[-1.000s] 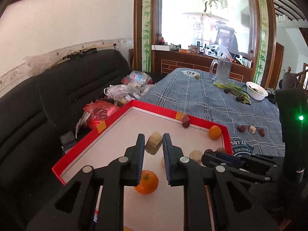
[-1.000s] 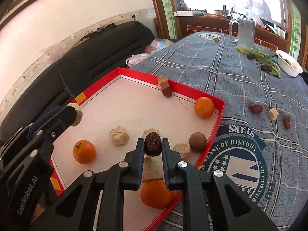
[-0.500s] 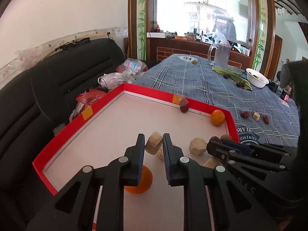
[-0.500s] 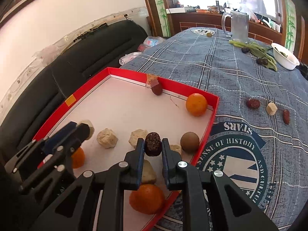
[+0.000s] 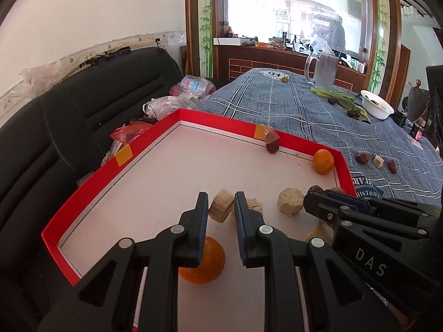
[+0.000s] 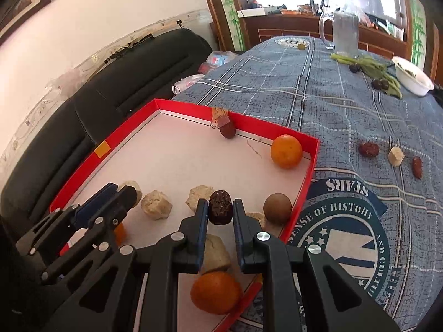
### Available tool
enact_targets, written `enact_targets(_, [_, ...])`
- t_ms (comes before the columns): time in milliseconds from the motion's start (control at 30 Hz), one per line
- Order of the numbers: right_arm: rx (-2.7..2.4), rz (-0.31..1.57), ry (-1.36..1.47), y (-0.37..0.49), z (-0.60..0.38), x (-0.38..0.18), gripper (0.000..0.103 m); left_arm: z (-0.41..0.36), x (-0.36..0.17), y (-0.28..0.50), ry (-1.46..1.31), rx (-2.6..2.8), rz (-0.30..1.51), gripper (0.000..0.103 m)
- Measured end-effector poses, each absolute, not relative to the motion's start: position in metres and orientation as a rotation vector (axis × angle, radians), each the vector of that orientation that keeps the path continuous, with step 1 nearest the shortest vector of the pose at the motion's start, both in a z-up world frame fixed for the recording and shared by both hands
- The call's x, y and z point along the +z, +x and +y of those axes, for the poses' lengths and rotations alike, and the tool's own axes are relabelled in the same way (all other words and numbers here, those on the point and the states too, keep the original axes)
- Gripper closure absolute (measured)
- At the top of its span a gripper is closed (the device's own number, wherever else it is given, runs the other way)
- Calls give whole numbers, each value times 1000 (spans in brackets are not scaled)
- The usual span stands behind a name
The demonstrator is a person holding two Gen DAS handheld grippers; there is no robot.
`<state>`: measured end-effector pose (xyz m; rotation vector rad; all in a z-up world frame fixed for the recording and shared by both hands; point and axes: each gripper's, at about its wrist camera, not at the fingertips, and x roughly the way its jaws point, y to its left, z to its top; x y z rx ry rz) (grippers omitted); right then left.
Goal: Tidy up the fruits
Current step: 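Open both grippers over the tray to drop the cube and date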
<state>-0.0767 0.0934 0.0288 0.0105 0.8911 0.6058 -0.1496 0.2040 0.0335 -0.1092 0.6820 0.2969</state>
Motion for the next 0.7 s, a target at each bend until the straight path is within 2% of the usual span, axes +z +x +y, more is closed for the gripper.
enact_targets(233, [623,844,60,-79,81,48,86,202,33,-148,-95,320,689,80])
enact_targets(300, [614,824,66,-79,75,53,86,202,34,-150,-96,329,682,65])
enact_targets(400, [602,818,92,-74,66,56,83,201,42,-155,-88,355,644,48])
enact_targets(533, [571,806,121,-66,50,57,83,193,56,-164,-65,367,576,35])
enact_targets(600, [554,800,139,-62,41,57,82,187,62,-168,-44,369,537,23])
enact_targets(700, [511,777,174,-55,24,59,83,174,68,-174,8,376,463,18])
